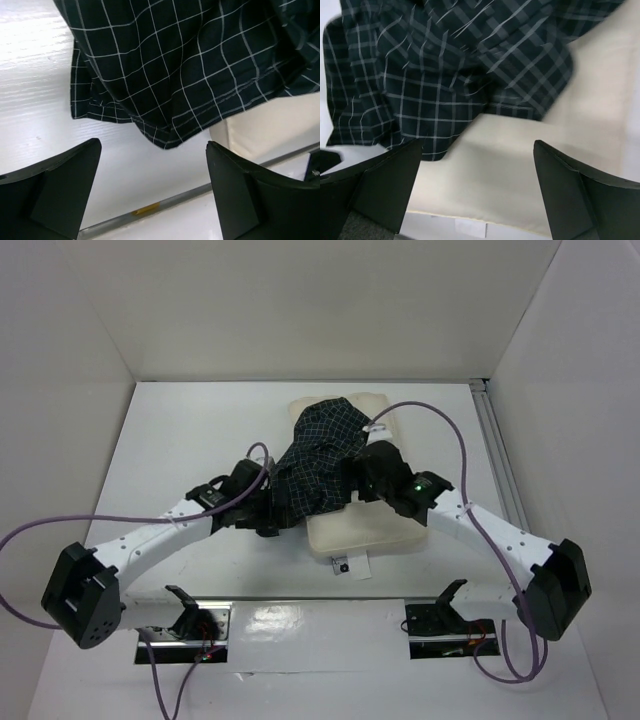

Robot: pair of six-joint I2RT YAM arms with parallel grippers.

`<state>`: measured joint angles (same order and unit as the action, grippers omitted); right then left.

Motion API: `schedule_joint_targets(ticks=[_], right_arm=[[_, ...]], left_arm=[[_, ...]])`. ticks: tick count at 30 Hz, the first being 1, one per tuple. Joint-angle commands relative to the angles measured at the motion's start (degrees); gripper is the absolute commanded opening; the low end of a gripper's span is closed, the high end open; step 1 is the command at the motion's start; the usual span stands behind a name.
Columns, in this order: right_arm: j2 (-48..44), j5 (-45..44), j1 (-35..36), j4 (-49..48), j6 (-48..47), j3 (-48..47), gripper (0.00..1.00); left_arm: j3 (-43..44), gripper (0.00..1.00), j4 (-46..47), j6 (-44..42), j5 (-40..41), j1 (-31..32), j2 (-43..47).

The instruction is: Put the pillow into the pillowcase

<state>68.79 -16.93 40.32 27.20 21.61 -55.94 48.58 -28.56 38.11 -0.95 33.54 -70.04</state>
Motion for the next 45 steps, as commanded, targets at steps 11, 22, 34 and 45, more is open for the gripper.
schedule_joint_targets(ticks=[11,22,34,45], right_arm=[[15.7,3.1,5.7,-10.2,5.6,-3.8,0.40],[2.8,-5.7,6.8,-1.8,1.2,-17.7,0.00],[-8.3,0.0,7.3,10.0,-2.2,-37.7,0.00],[-2.7,6.0,7.3,0.8,-3.9,-44.1,0.00]], left_arm=[[1.3,0.00,9.6,4.9,12.3,3.3,-8.5],[22.9,0.00,-6.1,-0.2,15.4,0.0,7.7],[52.0,0.00,-14.9,-1.9,10.6,-3.8,18.6],[71.7,0.00,-20.7,-5.7,16.8,-3.8,14.4]])
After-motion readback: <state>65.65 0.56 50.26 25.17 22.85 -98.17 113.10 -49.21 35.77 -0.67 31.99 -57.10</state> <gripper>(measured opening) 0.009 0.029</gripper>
